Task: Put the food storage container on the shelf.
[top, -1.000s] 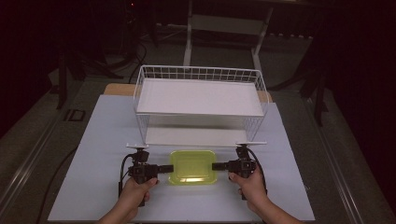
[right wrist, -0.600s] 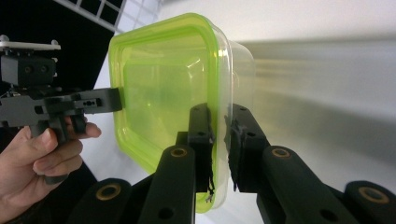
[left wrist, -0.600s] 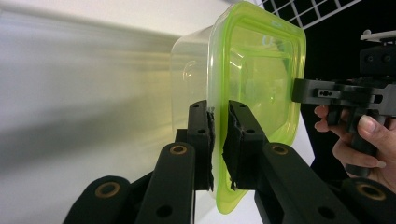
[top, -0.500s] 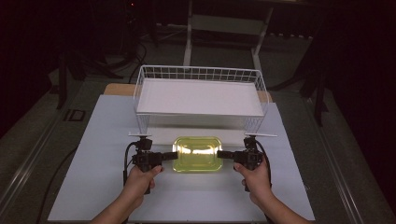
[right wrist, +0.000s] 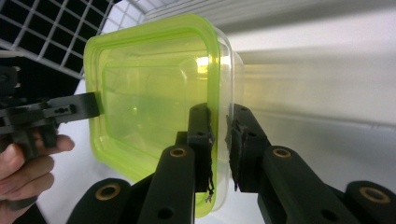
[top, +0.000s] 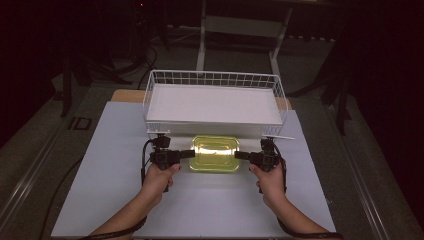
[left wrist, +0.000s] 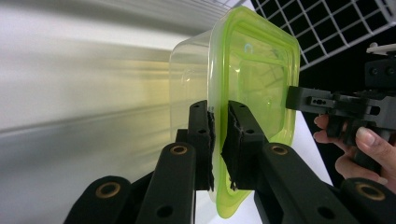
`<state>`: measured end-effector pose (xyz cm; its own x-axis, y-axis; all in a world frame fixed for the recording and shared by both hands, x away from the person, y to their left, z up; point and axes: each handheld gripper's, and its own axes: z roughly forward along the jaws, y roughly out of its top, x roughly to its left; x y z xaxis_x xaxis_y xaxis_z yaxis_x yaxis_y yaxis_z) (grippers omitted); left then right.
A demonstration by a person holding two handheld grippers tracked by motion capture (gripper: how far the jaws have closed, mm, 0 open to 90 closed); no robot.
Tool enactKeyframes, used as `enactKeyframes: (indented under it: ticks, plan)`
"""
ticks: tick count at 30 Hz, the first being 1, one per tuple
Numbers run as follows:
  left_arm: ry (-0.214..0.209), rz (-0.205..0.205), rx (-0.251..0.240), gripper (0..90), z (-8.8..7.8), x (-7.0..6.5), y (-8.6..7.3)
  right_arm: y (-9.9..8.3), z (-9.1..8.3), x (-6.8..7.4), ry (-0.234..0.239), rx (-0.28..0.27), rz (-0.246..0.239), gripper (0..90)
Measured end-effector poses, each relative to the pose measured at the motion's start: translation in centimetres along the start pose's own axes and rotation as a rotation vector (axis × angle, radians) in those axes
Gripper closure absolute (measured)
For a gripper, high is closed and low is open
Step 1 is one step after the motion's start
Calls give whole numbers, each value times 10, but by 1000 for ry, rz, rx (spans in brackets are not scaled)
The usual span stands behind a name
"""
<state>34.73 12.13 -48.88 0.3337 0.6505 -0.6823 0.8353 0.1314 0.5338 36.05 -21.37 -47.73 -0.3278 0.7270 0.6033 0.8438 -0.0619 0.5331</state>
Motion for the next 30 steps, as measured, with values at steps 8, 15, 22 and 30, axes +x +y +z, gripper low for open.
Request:
enactKeyframes:
  ticks: [8, 15, 22, 30]
  plan:
    - [7, 0, -18, 814, 10, 14, 9, 8, 15, -3, -36, -8, 3, 797]
    - [2, -19, -26, 813, 17, 22, 11, 12, 22, -6, -71, -35, -27, 796]
    - [7, -47, -47, 807, 22, 25, 11, 14, 29, -7, -87, -54, -44, 792]
    - [25, -12, -83, 772, 29, 27, 13, 15, 33, -9, -93, -97, -53, 766]
